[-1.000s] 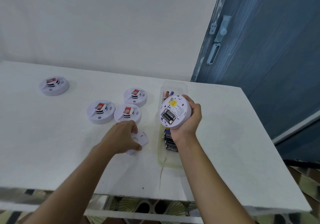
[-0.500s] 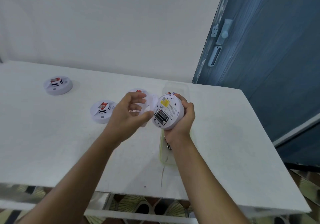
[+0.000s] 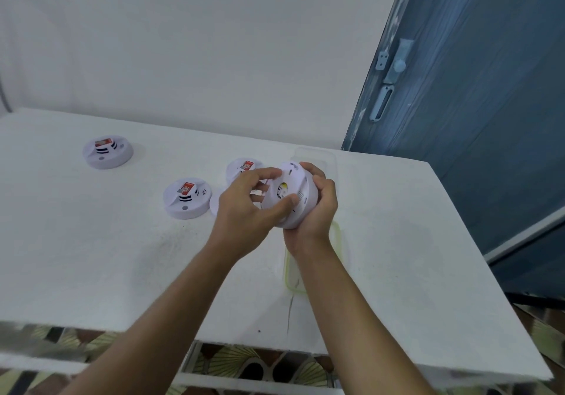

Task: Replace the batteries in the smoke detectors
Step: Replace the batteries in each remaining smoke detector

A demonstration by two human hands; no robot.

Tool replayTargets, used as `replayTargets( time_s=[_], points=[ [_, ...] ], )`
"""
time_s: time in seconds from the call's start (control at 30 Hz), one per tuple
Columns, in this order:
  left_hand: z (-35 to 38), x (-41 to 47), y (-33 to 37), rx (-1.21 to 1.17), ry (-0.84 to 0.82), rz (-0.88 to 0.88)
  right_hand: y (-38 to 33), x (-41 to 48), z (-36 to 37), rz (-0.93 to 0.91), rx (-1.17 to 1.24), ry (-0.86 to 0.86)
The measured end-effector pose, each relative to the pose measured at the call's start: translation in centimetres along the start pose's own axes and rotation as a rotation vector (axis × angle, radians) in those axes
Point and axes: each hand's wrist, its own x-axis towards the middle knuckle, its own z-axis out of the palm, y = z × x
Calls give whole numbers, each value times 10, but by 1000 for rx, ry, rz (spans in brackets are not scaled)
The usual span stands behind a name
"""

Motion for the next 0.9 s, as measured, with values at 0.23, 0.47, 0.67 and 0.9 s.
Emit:
replayTargets(
  time_s=[0.23, 0.47, 0.67, 0.9],
  points=[
    [0, -3, -3, 21, -22, 1, -1, 1, 1, -13, 29, 1],
    [2, -1, -3, 15, -14, 20, -1, 2, 2, -37, 29, -9],
    [3, -2, -7, 56, -55, 79, -2, 2, 2, -1, 64, 4],
    [7, -4, -27, 151, -62, 262, -5, 3, -3, 144, 156, 16]
  ],
)
